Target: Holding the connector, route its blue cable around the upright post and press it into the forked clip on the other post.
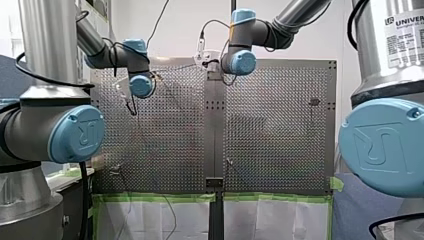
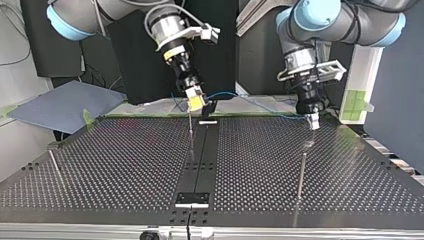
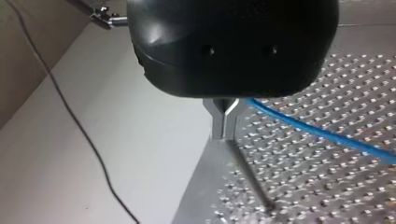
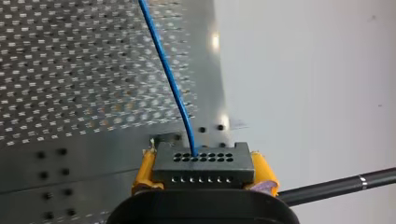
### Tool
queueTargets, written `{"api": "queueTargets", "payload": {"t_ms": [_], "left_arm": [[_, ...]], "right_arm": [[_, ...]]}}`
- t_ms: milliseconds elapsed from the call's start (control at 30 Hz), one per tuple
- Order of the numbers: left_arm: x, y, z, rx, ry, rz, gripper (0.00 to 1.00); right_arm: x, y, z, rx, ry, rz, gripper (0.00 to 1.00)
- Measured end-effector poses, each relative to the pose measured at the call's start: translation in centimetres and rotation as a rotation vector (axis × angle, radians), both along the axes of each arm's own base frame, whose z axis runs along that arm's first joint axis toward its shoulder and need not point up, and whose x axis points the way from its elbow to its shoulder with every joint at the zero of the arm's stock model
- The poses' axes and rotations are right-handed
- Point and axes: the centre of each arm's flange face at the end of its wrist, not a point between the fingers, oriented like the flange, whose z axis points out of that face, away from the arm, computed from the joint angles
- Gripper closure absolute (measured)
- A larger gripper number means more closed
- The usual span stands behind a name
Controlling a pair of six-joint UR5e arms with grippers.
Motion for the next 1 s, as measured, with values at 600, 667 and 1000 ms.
{"api": "queueTargets", "payload": {"t_ms": [600,667,1000], "left_arm": [[-0.3,1.6,8.4,-0.006,-0.128,0.021,1.00],[0.4,1.6,8.5,-0.005,-0.118,0.015,1.00],[3.2,2.1,9.3,-0.013,-0.091,0.009,1.00]], "right_arm": [[1.0,-2.2,5.2,-0.027,-0.140,0.069,1.00],[1.0,-2.6,5.6,-0.025,-0.149,0.074,1.00],[2.0,-5.0,4.9,0.006,-0.112,0.059,1.00]]}}
